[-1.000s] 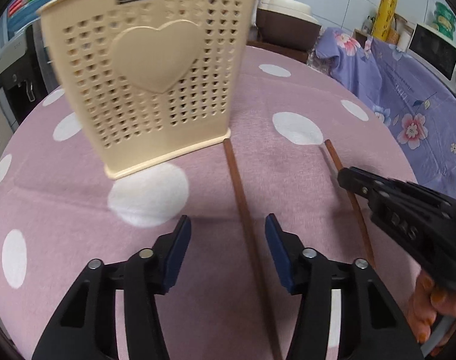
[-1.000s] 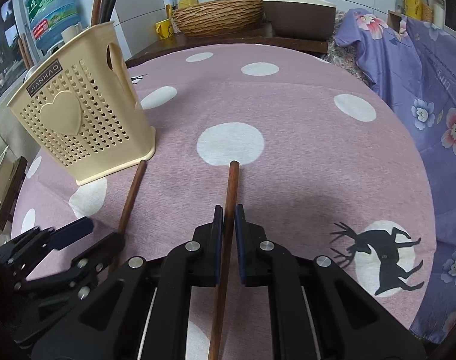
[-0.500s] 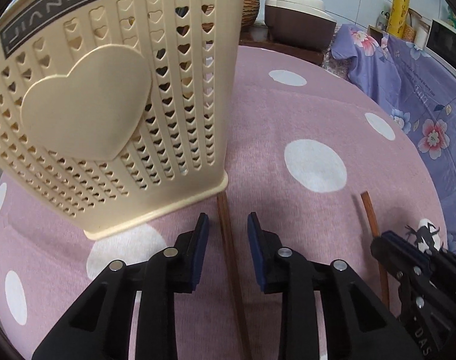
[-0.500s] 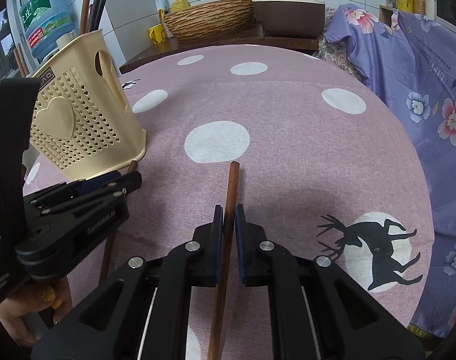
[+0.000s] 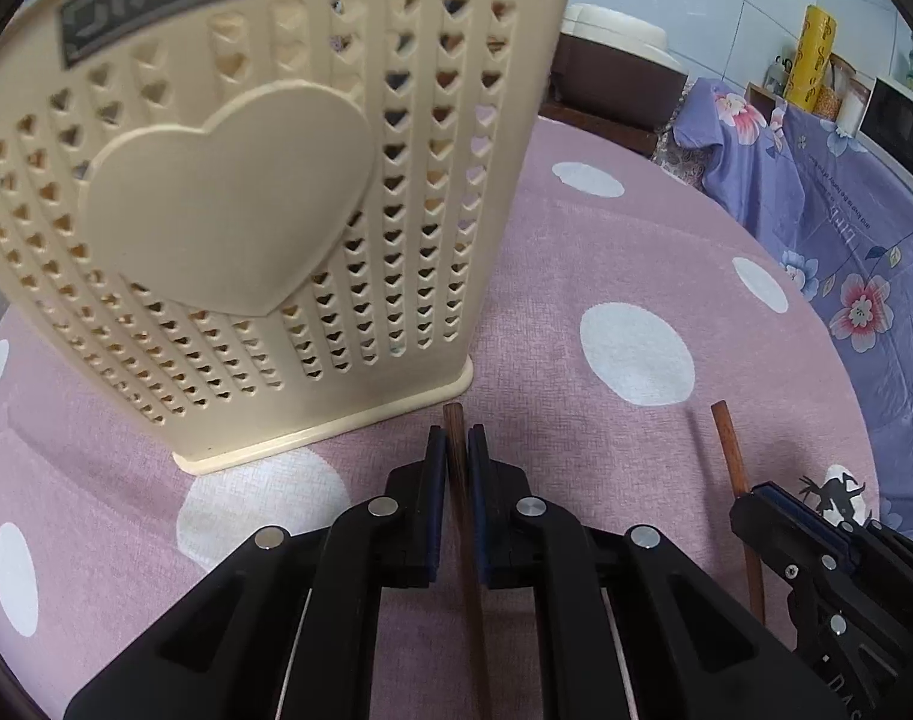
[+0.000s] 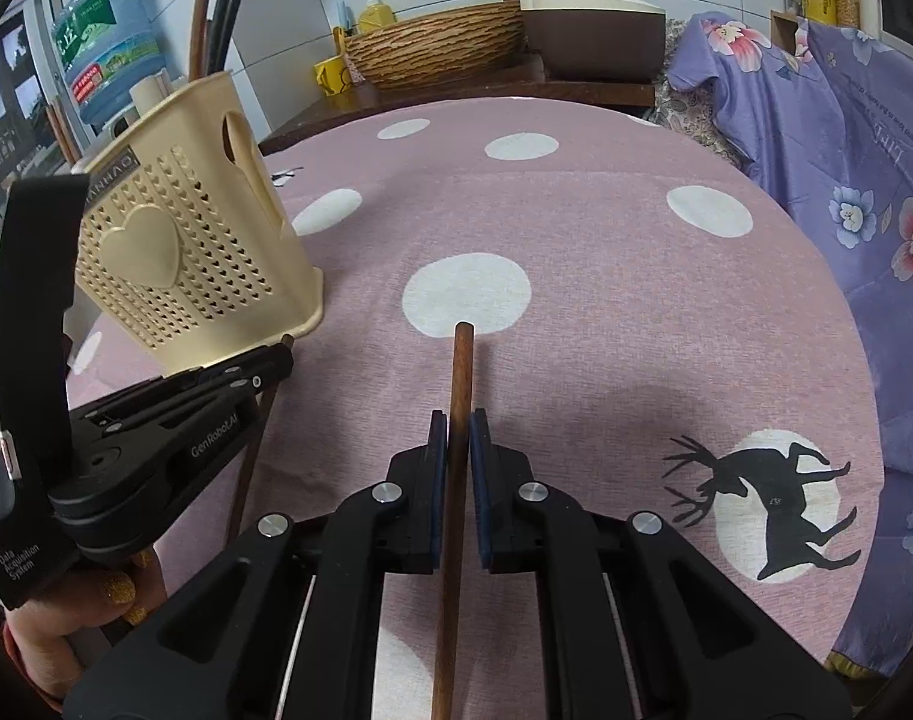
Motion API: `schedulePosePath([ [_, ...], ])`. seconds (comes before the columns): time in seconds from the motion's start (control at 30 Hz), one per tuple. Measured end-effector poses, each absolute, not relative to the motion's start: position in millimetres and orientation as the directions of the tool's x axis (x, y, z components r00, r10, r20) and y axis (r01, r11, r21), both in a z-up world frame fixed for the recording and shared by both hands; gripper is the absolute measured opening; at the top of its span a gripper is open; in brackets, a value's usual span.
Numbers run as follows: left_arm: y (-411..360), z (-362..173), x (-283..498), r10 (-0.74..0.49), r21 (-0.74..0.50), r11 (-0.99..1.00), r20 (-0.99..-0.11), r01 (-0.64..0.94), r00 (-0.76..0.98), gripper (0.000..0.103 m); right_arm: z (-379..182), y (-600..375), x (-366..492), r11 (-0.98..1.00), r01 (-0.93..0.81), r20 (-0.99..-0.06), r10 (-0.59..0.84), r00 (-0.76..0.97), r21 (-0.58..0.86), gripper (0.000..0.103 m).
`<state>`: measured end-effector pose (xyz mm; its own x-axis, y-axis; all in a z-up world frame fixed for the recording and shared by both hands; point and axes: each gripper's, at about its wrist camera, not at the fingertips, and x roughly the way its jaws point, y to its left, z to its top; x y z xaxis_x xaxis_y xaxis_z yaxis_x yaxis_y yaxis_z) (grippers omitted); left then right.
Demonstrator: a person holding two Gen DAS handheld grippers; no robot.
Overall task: Organize utensils
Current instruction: 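Grasp the other brown chopstick with the left gripper while the right holds its chopstick, then lift both brown chopsticks and lower them into the cream holder with both grippers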
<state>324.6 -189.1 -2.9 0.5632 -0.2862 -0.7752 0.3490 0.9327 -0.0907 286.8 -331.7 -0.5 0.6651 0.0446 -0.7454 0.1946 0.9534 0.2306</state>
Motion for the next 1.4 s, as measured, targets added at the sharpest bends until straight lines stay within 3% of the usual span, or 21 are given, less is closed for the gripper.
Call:
schedulePosePath([
  [0.27,-157.5,42.3,302.4,-0.373,-0.179,0.919,-0.689,0.353,0.621,0.008,30.9,-327.8,276.7,0.939,0.114,-0.682,0.149,0.716,0.325,0.008],
  [0.63,-101.0,113.2,260.3,-0.441,-0.245,0.898,-0.517,0.367,0.734,0.008,98.9,-311.9,254.1,0.94,-0.027,-0.562,0.226,0.795,0.34,0.008],
  [1.4,-80.6,154.7,239.2,-0.465,-0.243,0.885,-0.4,0.398,0.79,0.008,150.9,-291.7,244.8,0.949,-0.12,-0.5,0.258,0.827,0.293,0.008],
])
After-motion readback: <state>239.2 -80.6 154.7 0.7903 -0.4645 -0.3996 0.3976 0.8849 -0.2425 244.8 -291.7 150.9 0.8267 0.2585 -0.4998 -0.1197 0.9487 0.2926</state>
